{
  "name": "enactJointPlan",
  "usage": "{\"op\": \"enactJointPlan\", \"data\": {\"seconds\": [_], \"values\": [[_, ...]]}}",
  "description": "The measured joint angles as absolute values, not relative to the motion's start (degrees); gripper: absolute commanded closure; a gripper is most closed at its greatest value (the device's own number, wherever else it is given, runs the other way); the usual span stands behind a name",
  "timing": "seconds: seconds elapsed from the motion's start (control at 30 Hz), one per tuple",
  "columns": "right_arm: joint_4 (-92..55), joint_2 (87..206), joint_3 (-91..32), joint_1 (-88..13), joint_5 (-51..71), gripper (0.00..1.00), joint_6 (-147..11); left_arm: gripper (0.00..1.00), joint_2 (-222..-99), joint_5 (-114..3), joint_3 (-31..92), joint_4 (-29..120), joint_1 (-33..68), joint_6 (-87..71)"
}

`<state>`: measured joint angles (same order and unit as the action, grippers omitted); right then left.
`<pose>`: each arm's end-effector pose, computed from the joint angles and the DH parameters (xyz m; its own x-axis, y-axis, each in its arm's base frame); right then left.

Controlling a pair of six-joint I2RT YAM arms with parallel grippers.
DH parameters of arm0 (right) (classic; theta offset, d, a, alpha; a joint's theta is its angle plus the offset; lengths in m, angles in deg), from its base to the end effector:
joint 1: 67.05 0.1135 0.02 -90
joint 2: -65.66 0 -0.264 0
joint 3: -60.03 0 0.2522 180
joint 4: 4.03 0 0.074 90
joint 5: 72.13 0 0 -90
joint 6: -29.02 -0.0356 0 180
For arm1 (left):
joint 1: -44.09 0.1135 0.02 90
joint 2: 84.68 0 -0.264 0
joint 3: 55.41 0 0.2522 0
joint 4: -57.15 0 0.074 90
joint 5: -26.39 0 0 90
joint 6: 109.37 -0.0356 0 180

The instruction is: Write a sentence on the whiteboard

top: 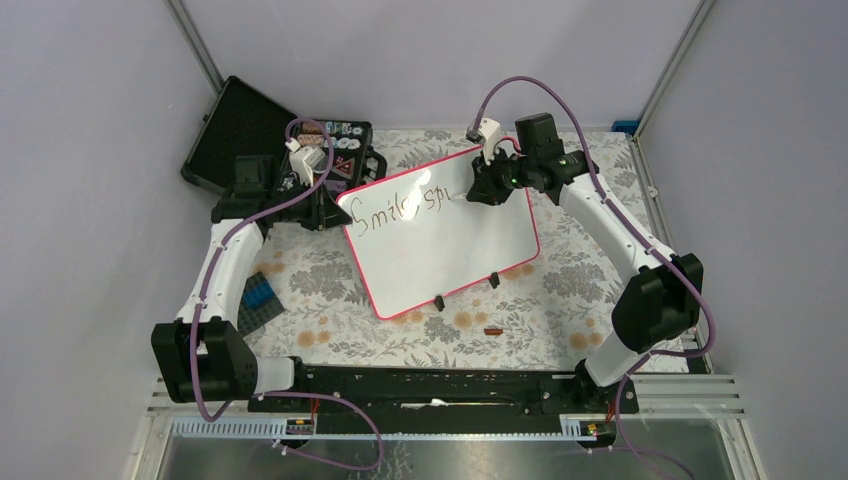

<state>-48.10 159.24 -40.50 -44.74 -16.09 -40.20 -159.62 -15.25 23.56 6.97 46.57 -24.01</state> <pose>0.3342 0.1586 0.3450 -0.2641 -0.4264 -0.8651 -0.8777 0.4781 0.0323 0.2715 -0.0149 0.3157 -0.6786 0.0244 -0.7341 0.5452 0.6865 -0.4811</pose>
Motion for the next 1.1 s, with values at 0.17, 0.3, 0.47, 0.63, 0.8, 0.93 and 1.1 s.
{"op": "enactJointPlan", "data": {"seconds": [0.17, 0.3, 0.47, 0.63, 0.8, 0.93, 1.1], "values": [[-48.34, 159.24, -40.8, -44.74, -16.09, 1.0, -40.27, 1.0, -159.62, -15.25, 23.56, 6.97, 46.57, -23.99], [-48.31, 159.32, -41.46, -44.74, -16.04, 1.0, -40.4, 1.0, -159.62, -15.25, 23.56, 6.95, 46.57, -24.01], [-48.29, 159.56, -42.62, -44.74, -15.76, 1.0, -40.42, 1.0, -159.62, -15.25, 23.56, 6.92, 46.57, -24.01], [-48.29, 159.78, -43.1, -44.74, -15.63, 1.0, -40.45, 1.0, -159.62, -15.25, 23.56, 6.92, 46.57, -24.01], [-48.36, 160.35, -43.77, -44.74, -15.58, 1.0, -40.62, 1.0, -159.62, -15.25, 23.56, 6.97, 46.57, -24.01], [-48.31, 160.33, -43.91, -44.85, -15.43, 1.0, -40.64, 1.0, -159.62, -15.25, 23.56, 6.95, 46.57, -24.01], [-48.34, 160.33, -43.91, -45.2, -15.17, 1.0, -40.64, 1.0, -159.62, -15.27, 23.56, 6.97, 46.57, -23.99]]}}
